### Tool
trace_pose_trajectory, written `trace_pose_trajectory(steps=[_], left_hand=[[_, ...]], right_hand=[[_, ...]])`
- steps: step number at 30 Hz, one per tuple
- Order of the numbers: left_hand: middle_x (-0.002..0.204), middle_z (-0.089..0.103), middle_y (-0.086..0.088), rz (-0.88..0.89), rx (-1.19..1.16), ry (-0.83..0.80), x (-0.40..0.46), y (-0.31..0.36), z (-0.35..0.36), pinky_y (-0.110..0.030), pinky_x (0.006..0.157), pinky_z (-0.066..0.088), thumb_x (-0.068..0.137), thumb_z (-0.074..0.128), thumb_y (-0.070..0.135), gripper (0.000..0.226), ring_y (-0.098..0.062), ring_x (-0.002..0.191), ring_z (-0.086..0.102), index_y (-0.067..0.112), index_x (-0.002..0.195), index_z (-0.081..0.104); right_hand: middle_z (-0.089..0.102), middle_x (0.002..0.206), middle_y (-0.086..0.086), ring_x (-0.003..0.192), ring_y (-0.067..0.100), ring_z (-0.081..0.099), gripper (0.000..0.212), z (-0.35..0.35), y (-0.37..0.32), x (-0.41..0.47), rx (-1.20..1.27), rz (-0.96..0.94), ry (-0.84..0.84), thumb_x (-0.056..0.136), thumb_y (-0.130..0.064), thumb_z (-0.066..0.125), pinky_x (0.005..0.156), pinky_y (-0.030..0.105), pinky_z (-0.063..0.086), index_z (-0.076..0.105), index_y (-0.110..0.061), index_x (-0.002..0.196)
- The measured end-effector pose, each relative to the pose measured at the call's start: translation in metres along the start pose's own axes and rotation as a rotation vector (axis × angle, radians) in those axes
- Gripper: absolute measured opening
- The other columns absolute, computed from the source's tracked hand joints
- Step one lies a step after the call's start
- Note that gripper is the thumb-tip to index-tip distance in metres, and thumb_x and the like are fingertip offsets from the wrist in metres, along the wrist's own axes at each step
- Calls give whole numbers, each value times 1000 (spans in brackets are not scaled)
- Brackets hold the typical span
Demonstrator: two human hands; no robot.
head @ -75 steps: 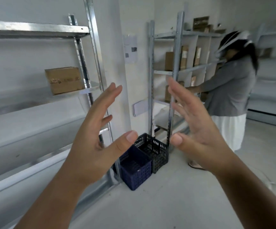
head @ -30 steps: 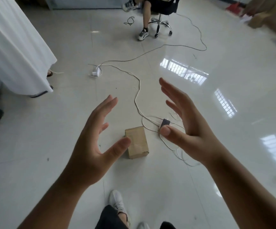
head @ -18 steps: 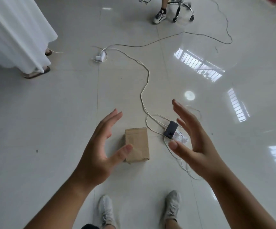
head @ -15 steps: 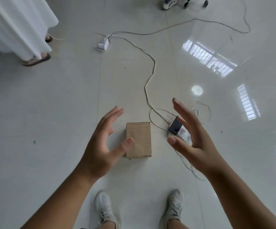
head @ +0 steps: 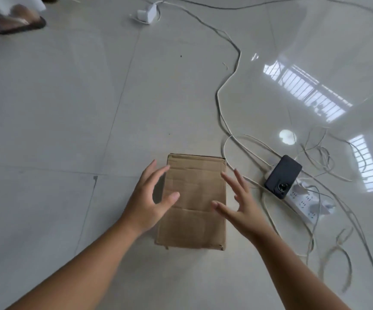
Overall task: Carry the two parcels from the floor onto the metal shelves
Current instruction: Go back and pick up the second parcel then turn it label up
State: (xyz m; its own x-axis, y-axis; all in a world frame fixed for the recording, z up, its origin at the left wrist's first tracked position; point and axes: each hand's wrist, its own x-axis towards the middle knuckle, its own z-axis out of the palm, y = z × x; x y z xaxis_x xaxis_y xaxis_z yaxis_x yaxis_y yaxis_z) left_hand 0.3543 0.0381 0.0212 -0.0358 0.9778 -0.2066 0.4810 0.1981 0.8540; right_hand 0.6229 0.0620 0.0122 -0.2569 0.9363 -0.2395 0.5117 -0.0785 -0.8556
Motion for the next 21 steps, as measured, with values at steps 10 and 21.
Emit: trace_pose_trajectory(steps=[10,21], left_hand=[[160,39,11,85,23,-42,25,-68,57,11,105,17,84,77,40,84,5,145,35,36,158,37],[166,39,6,65,-21,-30,22,-72,59,-20,122,27,80,82,44,90,-4,152,37,42,157,36]], right_hand=[[20,170,-17,139,-29,27,79,45,84,17,94,-72,-12,73,-64,75,108,-3,28,32,-76,138],[26,171,-12,150,-4,38,79,50,91,17,126,-92,11,74,-60,80,123,26,38,37,-75,138]])
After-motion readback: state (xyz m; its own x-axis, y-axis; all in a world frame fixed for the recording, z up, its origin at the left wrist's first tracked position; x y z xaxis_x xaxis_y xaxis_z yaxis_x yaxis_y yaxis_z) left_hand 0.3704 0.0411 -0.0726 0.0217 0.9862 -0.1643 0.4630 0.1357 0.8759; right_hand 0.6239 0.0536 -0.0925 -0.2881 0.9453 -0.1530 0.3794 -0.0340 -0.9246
